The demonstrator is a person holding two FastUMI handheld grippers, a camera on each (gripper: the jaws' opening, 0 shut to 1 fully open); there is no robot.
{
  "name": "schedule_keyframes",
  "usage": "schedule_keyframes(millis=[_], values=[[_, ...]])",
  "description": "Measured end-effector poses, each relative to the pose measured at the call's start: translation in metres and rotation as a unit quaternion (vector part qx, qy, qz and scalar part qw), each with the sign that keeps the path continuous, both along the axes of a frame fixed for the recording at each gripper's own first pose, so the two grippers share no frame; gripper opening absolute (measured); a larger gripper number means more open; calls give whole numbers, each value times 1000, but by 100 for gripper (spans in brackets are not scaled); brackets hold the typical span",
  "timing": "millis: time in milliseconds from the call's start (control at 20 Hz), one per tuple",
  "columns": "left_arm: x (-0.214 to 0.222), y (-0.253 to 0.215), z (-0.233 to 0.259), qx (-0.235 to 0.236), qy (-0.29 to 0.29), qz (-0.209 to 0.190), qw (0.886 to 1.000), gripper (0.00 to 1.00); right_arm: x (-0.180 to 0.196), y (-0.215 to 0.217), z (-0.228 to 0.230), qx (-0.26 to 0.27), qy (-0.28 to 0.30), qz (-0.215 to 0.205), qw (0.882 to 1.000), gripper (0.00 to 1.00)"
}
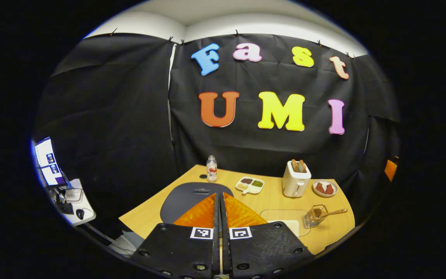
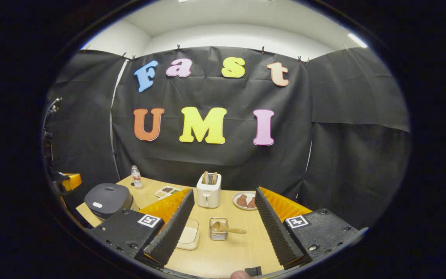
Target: Close the left gripper, press the button to open the rice cooker; take a wooden spoon from the chopstick holder with the right hand, scoop a spoonful of rice and pour it into the rice cooker, then put the wooden spoon back into the chopstick holder.
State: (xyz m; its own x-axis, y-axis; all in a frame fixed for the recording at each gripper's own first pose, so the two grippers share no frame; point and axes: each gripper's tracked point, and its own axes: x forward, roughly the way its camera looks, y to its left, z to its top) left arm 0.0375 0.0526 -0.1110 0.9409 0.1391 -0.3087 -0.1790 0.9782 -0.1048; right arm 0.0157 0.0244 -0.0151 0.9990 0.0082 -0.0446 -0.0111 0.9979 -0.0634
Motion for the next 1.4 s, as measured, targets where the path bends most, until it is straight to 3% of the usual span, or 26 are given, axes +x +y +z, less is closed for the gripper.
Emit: schedule_keyframes(millis=[200,650,900,1400], values=[[11,24,-56,4,52,31,998,1,5,12,-13,-16,15,3,1000,100],[15,39,-135,-13,148,40,988,1,10,28,-30,-35,40,6,999,100],[22,47,-146,7,147,42,988,1,11,28,-34,-44,44,5,998,100],[16,45,-153,1,186,39,982,1,14,32,-42,-35,58,10,998,100]])
